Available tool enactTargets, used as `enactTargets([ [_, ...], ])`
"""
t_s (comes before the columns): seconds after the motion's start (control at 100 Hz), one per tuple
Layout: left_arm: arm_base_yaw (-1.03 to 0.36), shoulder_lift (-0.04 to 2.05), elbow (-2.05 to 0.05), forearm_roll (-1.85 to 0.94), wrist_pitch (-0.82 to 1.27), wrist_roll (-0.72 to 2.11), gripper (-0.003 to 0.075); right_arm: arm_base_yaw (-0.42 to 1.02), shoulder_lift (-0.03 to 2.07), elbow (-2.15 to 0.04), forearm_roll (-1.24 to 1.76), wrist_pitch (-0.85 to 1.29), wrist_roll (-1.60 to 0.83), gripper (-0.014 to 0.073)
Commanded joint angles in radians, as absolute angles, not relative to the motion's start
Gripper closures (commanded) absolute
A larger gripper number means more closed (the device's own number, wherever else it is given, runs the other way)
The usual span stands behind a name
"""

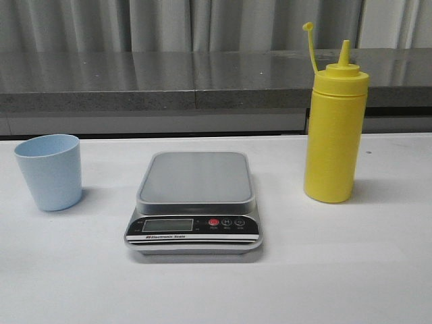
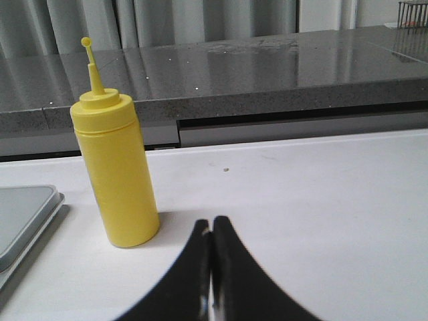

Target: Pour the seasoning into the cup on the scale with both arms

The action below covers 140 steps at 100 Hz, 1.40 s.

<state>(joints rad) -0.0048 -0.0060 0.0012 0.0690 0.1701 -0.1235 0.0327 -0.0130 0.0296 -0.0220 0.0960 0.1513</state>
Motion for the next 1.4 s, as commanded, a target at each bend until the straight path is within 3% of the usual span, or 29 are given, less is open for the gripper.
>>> enactTargets([
  [0.0,-0.004,-0.037,0.04,0.07,0.093,-0.131,0.0741,0.029,-0.028,0.01,-0.031,0.018,0.139,0.0662],
  [0.54,-0.004,-0.037,0.038,0.085,-0.008,-0.131,0.0741,0.029,-0.028,0.01,-0.031,0.018,0.139,0.0662],
  [0.75,-0.004,-0.014,-0.064,-0.022,0.03,-0.131,0.0741,0.029,-0.028,0.01,-0.031,0.018,0.139,0.0662],
  [0.91,-0.004,0.109,-0.225,-0.024,0.205,-0.131,0.0741,0.029,-0.028,0.01,-0.031,0.018,0.139,0.0662],
  [1.22,-0.008,0.509,-0.504,-0.022,0.326,-0.122,0.0738,0.029,-0.028,0.01,-0.031,0.018,0.139,0.0662],
  [1.29,-0.008,0.607,-0.557,-0.025,0.331,-0.079,0.0708,0.029,-0.028,0.01,-0.031,0.018,0.139,0.0662],
  [1.39,-0.008,0.743,-0.629,-0.029,0.327,-0.063,0.056,0.029,-0.028,0.01,-0.031,0.018,0.139,0.0662],
])
